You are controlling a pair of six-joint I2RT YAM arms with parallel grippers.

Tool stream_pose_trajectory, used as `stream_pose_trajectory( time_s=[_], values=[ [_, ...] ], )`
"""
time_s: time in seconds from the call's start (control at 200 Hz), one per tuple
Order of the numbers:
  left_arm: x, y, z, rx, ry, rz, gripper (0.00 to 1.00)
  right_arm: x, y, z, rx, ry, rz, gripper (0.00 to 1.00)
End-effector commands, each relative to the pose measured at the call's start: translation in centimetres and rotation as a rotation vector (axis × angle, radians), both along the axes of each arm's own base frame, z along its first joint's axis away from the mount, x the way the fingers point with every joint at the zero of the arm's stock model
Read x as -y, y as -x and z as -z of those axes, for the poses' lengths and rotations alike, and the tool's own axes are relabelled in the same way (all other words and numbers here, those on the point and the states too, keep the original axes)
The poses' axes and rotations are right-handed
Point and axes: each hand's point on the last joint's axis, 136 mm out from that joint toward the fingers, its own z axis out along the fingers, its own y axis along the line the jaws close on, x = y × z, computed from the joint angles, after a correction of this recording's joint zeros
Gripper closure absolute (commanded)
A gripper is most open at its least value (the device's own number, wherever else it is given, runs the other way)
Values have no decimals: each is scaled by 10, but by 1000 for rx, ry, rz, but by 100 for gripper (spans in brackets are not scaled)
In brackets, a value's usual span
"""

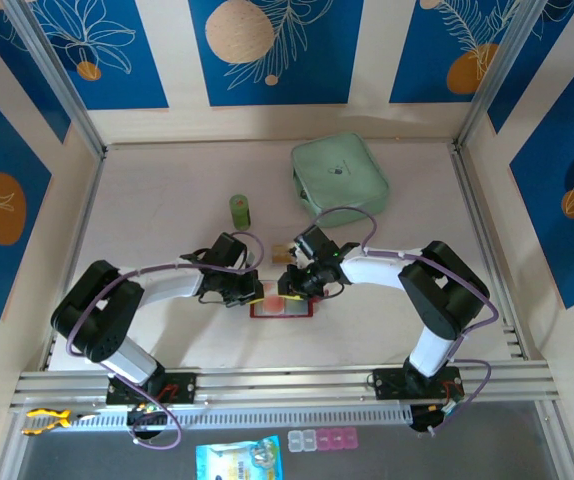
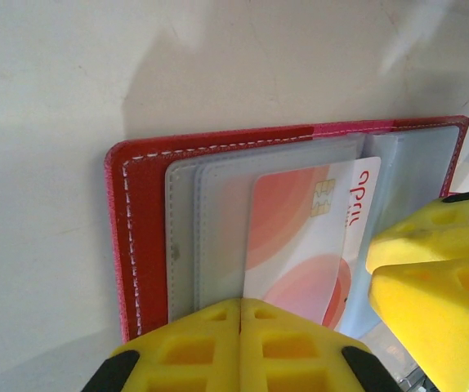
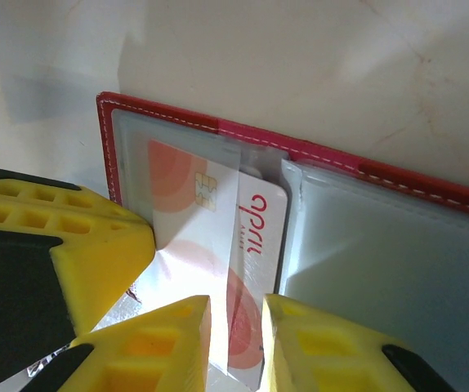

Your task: Take the credit cards out of the card holder

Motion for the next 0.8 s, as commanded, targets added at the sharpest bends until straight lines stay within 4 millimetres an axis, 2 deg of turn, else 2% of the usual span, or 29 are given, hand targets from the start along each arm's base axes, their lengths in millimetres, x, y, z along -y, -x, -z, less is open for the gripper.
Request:
stream_pose_trajectory(
  time_s=[0.0, 0.255, 0.5, 0.795],
  values=[
    [-12, 14, 17, -56, -68, -7, 94, 3, 5, 11, -53, 11, 9, 75],
    [-11, 14, 20, -63, -68, -7, 94, 1, 7, 14, -71, 0, 8, 75],
    [-9, 12, 18, -59, -62, -6, 94, -6, 8, 4, -70, -77, 21, 83],
    [-10, 12, 16, -56, -60, -9, 94, -13, 7, 0, -88, -162, 31, 83]
  ],
)
